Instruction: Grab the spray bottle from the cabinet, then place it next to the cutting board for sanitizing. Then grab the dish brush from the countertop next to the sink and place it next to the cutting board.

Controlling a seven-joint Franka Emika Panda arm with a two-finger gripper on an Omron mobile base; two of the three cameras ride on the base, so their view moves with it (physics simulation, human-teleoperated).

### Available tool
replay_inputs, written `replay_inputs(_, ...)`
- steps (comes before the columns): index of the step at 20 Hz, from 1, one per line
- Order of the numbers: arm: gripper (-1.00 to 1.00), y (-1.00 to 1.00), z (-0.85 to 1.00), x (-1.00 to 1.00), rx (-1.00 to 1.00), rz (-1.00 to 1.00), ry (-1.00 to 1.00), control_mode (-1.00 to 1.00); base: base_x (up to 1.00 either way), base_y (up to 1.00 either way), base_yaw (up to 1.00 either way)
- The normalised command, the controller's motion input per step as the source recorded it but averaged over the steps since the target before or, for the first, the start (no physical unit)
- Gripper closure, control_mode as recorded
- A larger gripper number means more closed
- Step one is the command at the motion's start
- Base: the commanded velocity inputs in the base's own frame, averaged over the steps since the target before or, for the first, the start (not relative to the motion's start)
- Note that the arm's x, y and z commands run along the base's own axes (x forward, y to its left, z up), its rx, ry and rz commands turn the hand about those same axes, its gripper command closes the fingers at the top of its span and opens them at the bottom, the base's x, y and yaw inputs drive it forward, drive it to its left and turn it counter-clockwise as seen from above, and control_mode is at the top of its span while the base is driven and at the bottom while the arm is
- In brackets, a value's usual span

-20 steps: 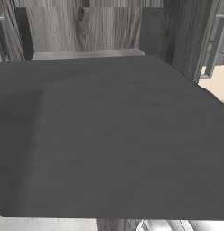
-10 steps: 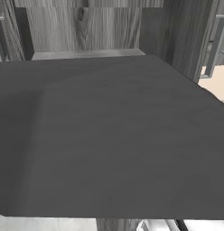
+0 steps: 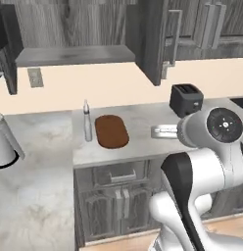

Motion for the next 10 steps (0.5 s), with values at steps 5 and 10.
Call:
replay_inputs(5, -1.00, 0.00, 0.00, 0.00, 0.00, 0.00, 0.00, 1.00, -0.14, -1.00, -0.08)
replay_inputs(10, -1.00, 0.00, 0.00, 0.00, 0.00, 0.00, 0.00, 1.00, 0.21, -0.78, -0.30)
